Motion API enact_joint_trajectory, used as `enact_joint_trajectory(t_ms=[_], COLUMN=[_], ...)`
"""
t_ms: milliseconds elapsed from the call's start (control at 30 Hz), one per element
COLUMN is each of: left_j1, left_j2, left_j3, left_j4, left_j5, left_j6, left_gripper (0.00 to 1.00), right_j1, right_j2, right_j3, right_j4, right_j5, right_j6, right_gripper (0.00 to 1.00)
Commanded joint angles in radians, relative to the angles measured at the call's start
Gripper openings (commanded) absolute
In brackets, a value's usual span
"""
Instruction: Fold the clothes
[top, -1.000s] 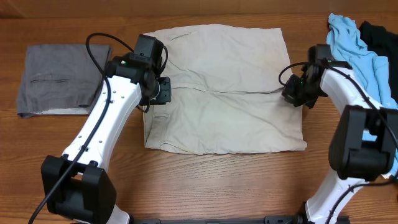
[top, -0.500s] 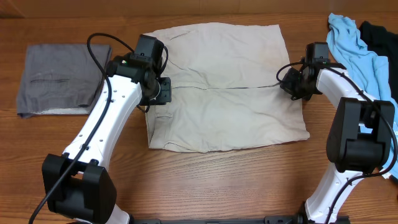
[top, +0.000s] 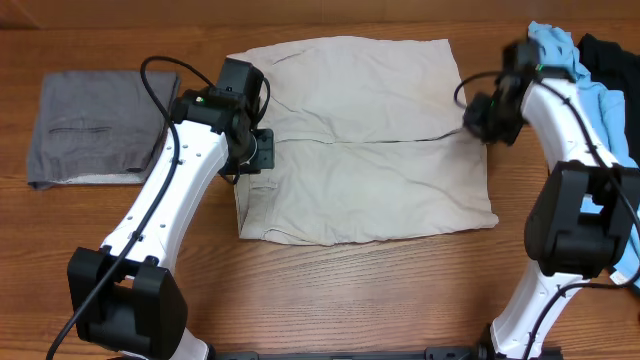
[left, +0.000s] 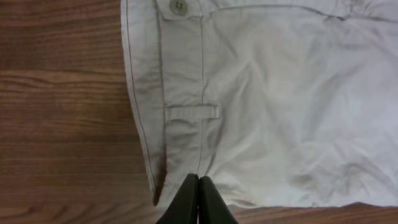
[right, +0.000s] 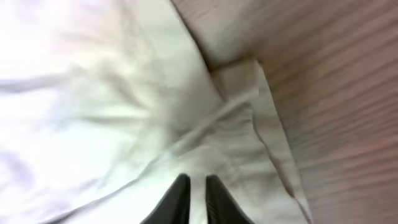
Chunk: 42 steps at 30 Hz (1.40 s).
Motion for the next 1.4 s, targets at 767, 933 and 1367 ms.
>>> enact_joint_trajectory(t_ms=[767, 933, 1367], left_j1=[-0.007, -0.007, -0.007], left_j2=[-0.338, -0.338, -0.275], left_j3=[-0.04, -0.142, -0.274], left_j4=[-0.186, -0.112, -0.042], left_j5=[-0.008, -0.007, 0.008], left_j6=[-0.074, -0.089, -0.095], left_gripper=[0.04, 0.31, 0.33], right_j1=[-0.006, -0.033, -0.04], right_j2=[-0.542, -0.619, -0.618], right_j3=[-0.224, -0.461, -0.823], right_j4=[-0.475, -0.364, 0.071], right_j5=[0.063, 0.069, 0.03], right_j6=[0.247, 0.3, 0.447], right_gripper=[0.28, 0.56, 0.59])
